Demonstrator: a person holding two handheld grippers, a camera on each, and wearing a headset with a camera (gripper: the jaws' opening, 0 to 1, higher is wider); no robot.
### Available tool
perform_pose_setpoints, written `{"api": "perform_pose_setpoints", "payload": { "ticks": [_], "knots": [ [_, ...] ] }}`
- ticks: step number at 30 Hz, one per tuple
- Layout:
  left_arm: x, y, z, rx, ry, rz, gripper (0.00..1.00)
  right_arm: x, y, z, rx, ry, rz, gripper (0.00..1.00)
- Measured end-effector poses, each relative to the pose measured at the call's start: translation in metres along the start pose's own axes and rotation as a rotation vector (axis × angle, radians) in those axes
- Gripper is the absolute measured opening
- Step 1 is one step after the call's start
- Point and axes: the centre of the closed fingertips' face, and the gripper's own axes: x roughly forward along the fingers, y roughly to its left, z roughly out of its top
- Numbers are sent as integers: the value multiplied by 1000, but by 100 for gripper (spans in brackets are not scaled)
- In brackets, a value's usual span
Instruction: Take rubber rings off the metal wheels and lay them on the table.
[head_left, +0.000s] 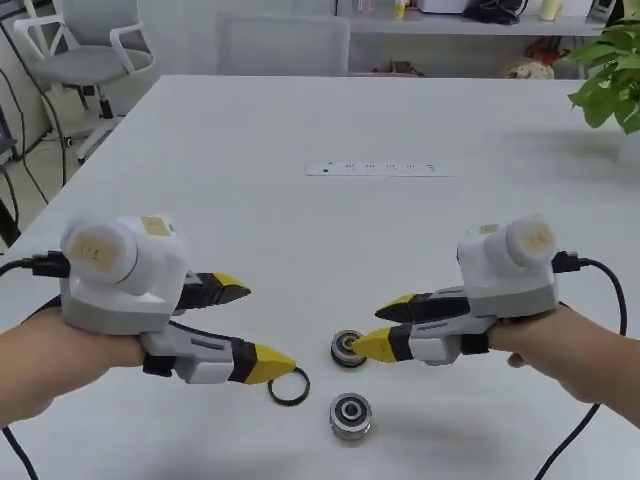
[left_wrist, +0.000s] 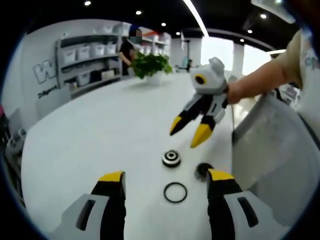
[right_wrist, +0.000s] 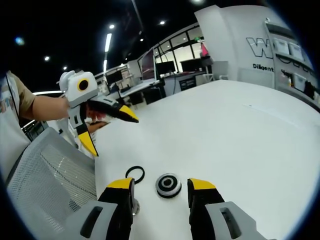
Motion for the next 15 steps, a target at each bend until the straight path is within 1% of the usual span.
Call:
{"api": "perform_pose_setpoints", "payload": {
  "ticks": [8, 15],
  "knots": [
    [11, 3, 3, 4, 13, -11, 66, -3, -7, -5, -7, 11, -13, 42],
    [20, 2, 2, 10, 30, -24, 64, -3, -12, -11, -24, 25, -21, 43]
  ]
}}
